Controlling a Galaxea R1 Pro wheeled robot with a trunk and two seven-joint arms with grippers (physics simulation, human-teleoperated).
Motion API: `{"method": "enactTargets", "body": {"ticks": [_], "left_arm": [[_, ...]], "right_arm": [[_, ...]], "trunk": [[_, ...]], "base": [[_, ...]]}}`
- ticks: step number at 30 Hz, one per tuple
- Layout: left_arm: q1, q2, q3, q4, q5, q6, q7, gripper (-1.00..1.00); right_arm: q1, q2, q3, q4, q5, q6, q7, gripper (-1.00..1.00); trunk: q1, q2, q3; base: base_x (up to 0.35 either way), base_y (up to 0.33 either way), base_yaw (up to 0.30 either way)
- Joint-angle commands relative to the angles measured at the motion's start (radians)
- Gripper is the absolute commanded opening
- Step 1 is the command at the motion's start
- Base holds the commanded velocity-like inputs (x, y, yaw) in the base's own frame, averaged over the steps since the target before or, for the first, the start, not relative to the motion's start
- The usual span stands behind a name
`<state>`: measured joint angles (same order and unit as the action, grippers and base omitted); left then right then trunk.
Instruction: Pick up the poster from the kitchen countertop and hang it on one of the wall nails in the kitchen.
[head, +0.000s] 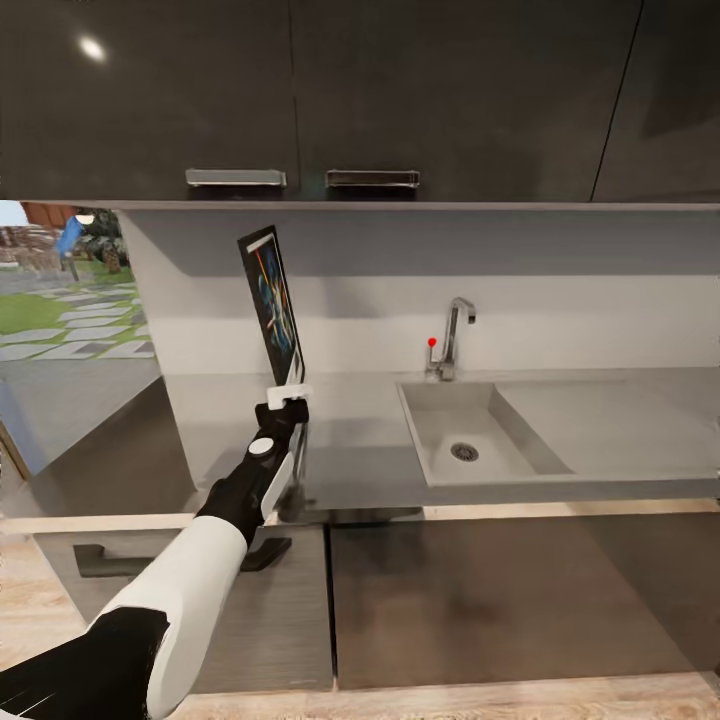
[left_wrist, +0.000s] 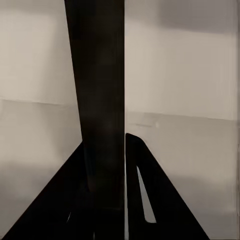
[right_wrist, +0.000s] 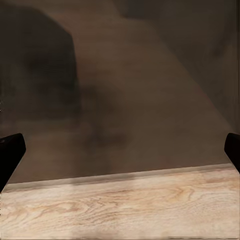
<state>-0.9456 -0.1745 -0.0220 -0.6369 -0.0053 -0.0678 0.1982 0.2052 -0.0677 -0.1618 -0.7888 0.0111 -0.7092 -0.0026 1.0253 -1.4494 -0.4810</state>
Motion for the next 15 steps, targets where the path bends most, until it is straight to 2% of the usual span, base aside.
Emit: {"method": "enactTargets", "body": {"ticks": [1,8,15], "left_arm": [[-0.001,0.000,-0.003,0.001,-0.001,-0.003,0.006,-1.00],[-0.001,0.000,-0.003,0.000,-0.001,-0.003,0.006,-1.00],[-0.001,0.000,-0.003,0.000,0.000,-0.003,0.006,-1.00]], "right_arm": [[0.000,0.000,-0.001,-0.001,0.001,-0.001,0.000,1.00],[0.000,0.000,-0.001,-0.001,0.001,-0.001,0.000,1.00],[-0.001,0.000,-0.001,0.010,0.001,-0.001,0.000,1.00]], "trunk": [[0.000,-0.001,-0.001],[0.000,-0.001,-0.001],[0.000,-0.001,-0.001]], "base": [[-0.252,0.000,0.000],[-0.156,0.000,0.000],[-0.297,0.000,0.000]]}}
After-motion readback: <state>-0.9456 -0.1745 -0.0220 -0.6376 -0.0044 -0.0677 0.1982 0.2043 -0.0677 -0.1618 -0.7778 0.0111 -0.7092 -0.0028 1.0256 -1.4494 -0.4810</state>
